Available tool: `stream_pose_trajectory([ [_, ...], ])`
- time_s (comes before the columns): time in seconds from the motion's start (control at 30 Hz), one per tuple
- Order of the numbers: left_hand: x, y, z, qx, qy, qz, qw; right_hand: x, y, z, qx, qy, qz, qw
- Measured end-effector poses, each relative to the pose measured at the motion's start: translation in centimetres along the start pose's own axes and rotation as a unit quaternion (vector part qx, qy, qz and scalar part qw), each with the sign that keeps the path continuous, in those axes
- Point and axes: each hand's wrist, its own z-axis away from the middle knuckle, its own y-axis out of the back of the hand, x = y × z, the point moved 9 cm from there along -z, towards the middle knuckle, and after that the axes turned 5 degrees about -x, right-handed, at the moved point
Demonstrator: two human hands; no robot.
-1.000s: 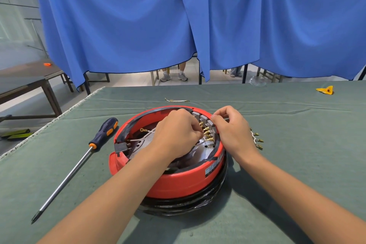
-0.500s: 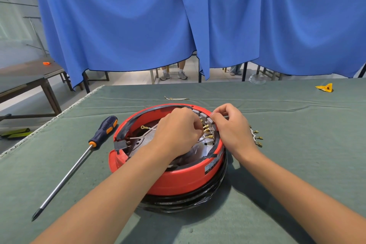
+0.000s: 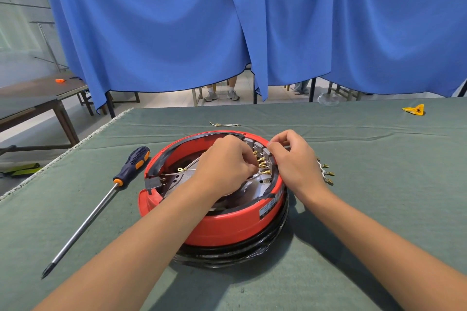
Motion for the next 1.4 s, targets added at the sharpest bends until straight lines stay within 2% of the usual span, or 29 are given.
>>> stream_pose_trajectory([
  [0.23,0.1,0.5,0.1,0.023,-0.002,0.000,1.000,-0.1,0.0,0.0,-0.008,-0.001,0.002,1.000],
  [0.4,0.1,2.5,0.6,0.131,-0.015,-0.003,0.991,-1.5,0.4,-0.2,-0.020,0.061,0.070,0.995],
  [0.47,0.2,2.7,0.7,0.145,-0.023,-0.004,0.989,-1.6,0.3,-0.3,-0.034,0.067,0.068,0.995],
  [0.7,0.0,2.2,0.4,0.117,-0.025,0.011,0.993,-1.6,-0.2,-0.1,-0.059,0.049,0.028,0.997],
  [0.9,0.0,1.8,0.2,0.087,-0.033,0.045,0.995,-1.7,-0.3,-0.1,-0.061,0.054,0.038,0.996],
  [1.07,-0.7,1.1,-0.1,0.050,-0.007,0.071,0.996,-1.7,-0.3,0.0,-0.057,0.061,0.046,0.995],
  [1.2,-0.8,0.7,-0.1,0.030,0.003,0.039,0.999,-1.5,0.2,-0.1,-0.015,0.057,0.056,0.997],
  [1.4,-0.5,-0.1,-0.3,0.007,0.010,-0.017,1.000,-0.9,0.0,-0.2,-0.019,0.039,0.037,0.998],
])
